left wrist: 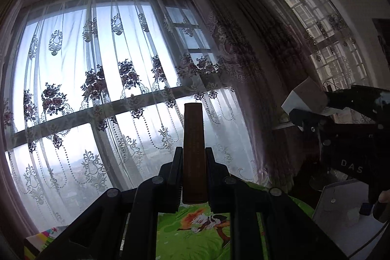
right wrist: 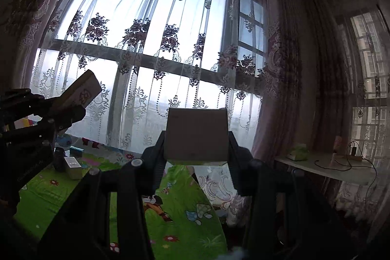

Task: Organize rigid objects
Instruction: 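Carry the tan slim box and white box with both tools toward the storage box, then open the left tool to drop the tan box while the right tool releases the white box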

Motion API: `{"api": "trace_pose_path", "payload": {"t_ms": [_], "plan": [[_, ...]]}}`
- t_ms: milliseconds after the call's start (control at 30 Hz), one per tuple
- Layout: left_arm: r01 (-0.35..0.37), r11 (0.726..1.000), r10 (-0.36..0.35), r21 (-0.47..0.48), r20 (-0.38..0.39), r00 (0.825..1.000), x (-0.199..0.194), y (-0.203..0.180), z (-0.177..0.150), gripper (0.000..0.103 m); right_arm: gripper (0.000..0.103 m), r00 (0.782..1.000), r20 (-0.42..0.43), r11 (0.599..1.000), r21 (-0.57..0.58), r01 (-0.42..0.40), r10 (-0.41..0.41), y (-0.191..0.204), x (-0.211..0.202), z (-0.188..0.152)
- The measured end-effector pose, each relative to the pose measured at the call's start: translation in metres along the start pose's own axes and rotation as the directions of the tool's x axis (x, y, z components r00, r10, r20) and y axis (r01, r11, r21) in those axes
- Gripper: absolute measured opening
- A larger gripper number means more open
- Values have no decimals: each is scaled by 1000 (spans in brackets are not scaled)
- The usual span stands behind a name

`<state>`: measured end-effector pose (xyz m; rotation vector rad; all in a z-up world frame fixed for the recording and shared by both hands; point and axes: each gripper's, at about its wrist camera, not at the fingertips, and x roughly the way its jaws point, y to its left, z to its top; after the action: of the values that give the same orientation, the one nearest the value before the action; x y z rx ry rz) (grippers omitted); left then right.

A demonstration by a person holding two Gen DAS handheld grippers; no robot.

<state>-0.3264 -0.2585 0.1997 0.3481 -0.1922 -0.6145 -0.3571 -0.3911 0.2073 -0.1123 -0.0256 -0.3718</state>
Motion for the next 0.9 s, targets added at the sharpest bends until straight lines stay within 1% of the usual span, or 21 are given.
{"api": "trace_pose_path", "payload": {"t_ms": [167,300,433,600,700,767,800,833,900], "plan": [[83,996,-84,37,24,996,3,-37,12,17,49,996,-27,996,37,87,-86,-40,-11,-9],[160,985,-161,66,19,987,4,-64,15,17,49,989,-52,990,37,139,-137,-61,-19,-20],[242,964,-244,107,4,970,3,-93,12,17,49,977,-118,983,35,183,-177,-79,-24,-36],[346,931,-340,118,-67,938,5,-122,0,17,49,955,-226,978,32,205,-193,-93,-29,-60],[407,906,-392,115,-133,910,10,-136,-11,17,49,936,-308,982,29,189,-171,-97,-26,-75],[446,890,-424,96,-188,886,15,-143,-20,17,49,915,-369,983,21,181,-161,-97,-23,-86],[465,882,-439,79,-220,871,19,-146,-24,17,49,904,-400,984,22,175,-151,-98,-21,-91],[485,872,-457,58,-256,852,24,-148,-29,17,49,892,-429,985,28,173,-144,-100,-21,-97],[523,852,-490,12,-334,805,34,-152,-39,17,49,855,-506,986,49,161,-114,-104,-17,-109]]}}
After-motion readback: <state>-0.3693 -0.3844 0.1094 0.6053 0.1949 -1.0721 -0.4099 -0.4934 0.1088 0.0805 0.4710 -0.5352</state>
